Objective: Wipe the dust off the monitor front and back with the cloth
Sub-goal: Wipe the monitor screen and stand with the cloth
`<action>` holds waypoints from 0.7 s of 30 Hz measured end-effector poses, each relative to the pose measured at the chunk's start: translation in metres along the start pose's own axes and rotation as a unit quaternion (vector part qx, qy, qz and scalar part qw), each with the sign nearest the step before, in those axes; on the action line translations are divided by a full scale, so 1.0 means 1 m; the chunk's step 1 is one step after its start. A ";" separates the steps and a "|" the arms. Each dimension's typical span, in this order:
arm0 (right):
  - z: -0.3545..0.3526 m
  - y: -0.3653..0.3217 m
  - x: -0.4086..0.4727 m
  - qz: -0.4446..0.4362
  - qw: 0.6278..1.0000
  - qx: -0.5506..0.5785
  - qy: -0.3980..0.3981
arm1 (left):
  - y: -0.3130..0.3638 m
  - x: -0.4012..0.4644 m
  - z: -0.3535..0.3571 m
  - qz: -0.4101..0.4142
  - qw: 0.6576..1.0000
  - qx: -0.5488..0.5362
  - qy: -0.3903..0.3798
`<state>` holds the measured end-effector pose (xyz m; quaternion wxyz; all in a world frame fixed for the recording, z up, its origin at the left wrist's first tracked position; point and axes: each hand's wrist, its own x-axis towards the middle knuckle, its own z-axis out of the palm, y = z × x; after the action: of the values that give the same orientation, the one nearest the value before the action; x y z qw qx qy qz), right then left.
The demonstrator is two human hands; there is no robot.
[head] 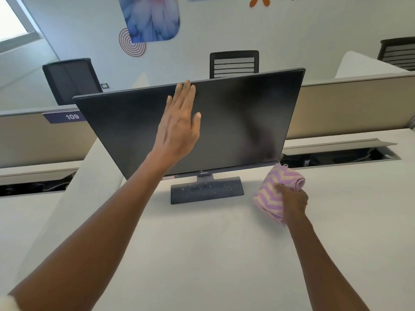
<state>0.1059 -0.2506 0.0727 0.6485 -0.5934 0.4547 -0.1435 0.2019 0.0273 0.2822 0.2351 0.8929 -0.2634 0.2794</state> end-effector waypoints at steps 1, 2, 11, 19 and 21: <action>0.003 -0.001 -0.002 -0.039 0.999 -0.037 0.001 | -0.003 -0.009 0.005 0.002 1.000 -0.002 0.012; 0.006 -0.003 -0.006 -0.074 0.994 -0.079 0.000 | -0.005 -0.020 0.010 0.003 1.000 -0.005 0.024; 0.022 0.017 -0.026 -0.311 0.896 -0.314 -0.042 | -0.042 -0.154 0.069 -0.134 0.989 -0.054 0.034; 0.044 0.031 -0.029 -0.487 0.722 -0.492 0.004 | -0.090 -0.266 0.115 -0.247 0.961 0.003 -0.127; 0.054 0.034 -0.025 -0.484 0.692 -0.535 0.002 | -0.097 -0.277 0.121 -0.266 0.951 0.016 -0.154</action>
<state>0.1214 -0.1897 0.0459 0.0614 -0.9777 0.1053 -0.1711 0.1107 0.1255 -0.0059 0.2429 0.9665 -0.0452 0.0696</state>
